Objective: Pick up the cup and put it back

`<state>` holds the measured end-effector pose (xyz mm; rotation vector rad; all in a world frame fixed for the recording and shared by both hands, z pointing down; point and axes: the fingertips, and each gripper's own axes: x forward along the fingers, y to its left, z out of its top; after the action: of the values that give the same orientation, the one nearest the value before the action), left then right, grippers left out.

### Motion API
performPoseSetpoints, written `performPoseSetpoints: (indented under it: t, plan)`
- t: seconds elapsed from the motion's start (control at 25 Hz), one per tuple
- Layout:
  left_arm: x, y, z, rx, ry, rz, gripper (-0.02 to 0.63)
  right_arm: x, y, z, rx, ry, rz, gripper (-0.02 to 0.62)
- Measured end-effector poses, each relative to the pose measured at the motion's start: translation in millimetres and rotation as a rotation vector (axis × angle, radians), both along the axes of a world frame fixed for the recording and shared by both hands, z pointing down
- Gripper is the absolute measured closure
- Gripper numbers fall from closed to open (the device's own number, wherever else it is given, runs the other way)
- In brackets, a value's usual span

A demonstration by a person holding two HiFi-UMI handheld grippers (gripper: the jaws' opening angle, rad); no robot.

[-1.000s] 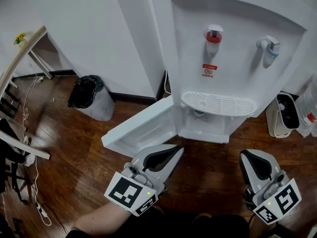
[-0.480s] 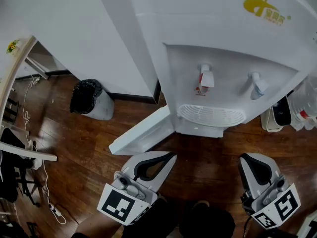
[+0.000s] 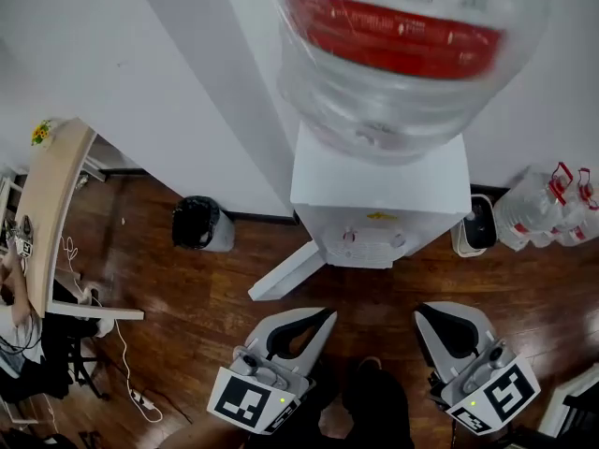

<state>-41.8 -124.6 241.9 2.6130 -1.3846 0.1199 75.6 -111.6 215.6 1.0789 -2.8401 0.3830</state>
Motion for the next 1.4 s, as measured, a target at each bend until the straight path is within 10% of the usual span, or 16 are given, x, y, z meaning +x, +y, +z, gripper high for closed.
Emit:
performPoseSetpoints:
  t: [0.56,1.4]
  plan:
    - [-15,36,-263,0.024,0.076,-0.025,0.604,-13,48,-271,0.081,0.016,-0.021,0.594]
    - [-65,73,-307,0.091,0.049,-0.042,0.604,-38,61,-287,0.052,0.005,0.005,0.595]
